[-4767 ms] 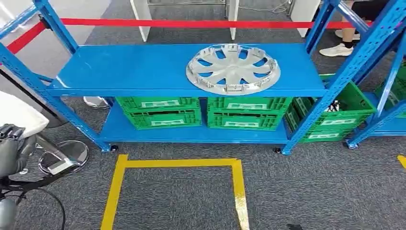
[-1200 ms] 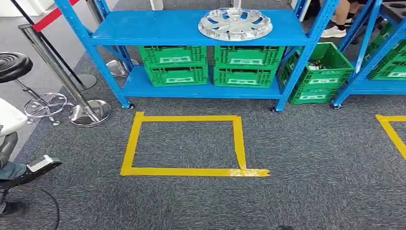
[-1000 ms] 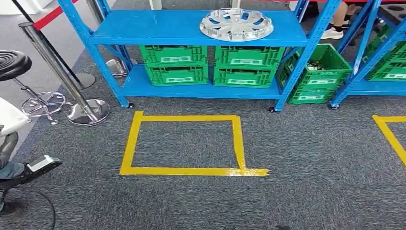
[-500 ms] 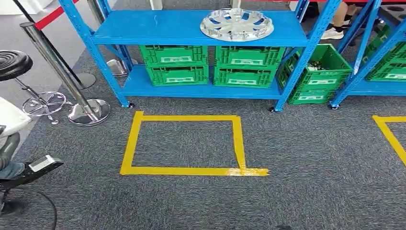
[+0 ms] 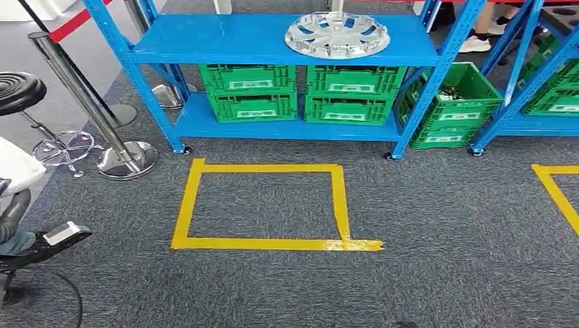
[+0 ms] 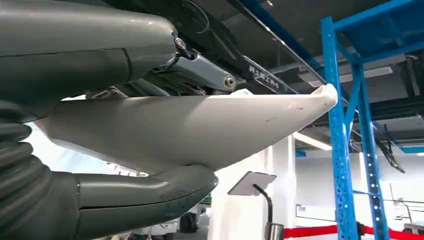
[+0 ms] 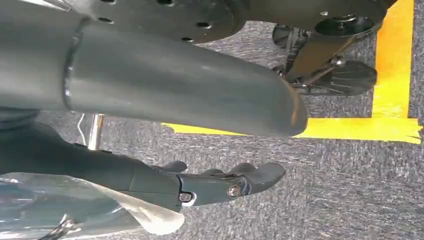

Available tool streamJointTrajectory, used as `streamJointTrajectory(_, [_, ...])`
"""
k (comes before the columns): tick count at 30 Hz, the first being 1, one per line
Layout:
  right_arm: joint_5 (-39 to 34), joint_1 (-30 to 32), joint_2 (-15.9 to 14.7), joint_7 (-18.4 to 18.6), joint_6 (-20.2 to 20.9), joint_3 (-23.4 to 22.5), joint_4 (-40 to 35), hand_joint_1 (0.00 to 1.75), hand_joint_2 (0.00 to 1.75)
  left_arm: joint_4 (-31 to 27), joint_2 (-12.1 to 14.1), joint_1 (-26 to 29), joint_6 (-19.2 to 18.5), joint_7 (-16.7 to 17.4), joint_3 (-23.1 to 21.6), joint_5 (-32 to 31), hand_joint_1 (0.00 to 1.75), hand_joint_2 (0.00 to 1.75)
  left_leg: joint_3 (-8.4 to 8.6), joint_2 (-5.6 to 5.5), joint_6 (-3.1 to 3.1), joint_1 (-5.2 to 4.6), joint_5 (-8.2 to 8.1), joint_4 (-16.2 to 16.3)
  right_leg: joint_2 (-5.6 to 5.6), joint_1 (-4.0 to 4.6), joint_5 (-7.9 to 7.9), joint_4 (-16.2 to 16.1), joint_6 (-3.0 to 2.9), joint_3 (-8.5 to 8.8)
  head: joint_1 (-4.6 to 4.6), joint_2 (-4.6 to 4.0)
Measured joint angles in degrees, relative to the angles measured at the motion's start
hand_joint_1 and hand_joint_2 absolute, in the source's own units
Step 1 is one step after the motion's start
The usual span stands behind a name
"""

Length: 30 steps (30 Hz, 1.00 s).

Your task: Take the parts from the cabinet and place them on the table.

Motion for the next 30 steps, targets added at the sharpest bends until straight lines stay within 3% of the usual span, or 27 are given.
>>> streamJointTrajectory(23, [-0.02,0.0,0.0,0.02,-0.15,0.0,0.0,0.0,0.0,0.33,-0.02,-0.12,-0.52,0.17,-0.44,-0.2,1.75,1.75,-0.01,0.0,0.01,0.0,0.0,0.01,0.0,-0.02,0.0,0.0,0.0,-0.02,-0.02,0.0])
streamJointTrajectory(27, [-0.02,-0.01,0.07,0.02,-0.15,0.0,0.0,0.0,0.0,0.33,0.07,-0.48,-0.74,0.35,-0.68,-0.61,1.75,1.75,-0.08,-0.02,1.15,-0.29,0.38,-0.23,-0.04,-0.22,0.65,-0.61,0.97,0.16,-0.04,0.0])
streamJointTrajectory(28, [-0.02,-0.03,0.07,0.02,-0.15,0.0,0.0,0.0,0.0,0.33,0.09,-0.5,-0.76,0.39,-0.72,-0.61,1.75,1.75,0.35,0.12,1.42,0.37,1.22,-1.57,-0.04,-0.11,0.19,-0.18,1.02,-0.09,-0.02,0.0])
streamJointTrajectory(29, [-0.02,0.0,0.07,0.02,-0.15,0.0,0.0,0.0,0.0,0.33,0.07,-0.65,-0.83,0.41,-0.74,-0.63,1.75,1.75,0.47,0.24,1.6,0.3,1.57,-2.1,-0.01,-0.1,-1.11,0.84,1.14,-0.87,0.0,0.0])
streamJointTrajectory(30, [-0.02,0.0,0.07,0.02,-0.15,0.0,0.0,0.0,0.0,0.33,0.07,-0.84,-0.83,0.46,-0.74,-0.63,1.75,1.75,0.27,0.28,1.82,0.34,1.76,-2.13,0.07,-0.11,-3.63,4.15,1.17,-2.26,0.11,0.0])
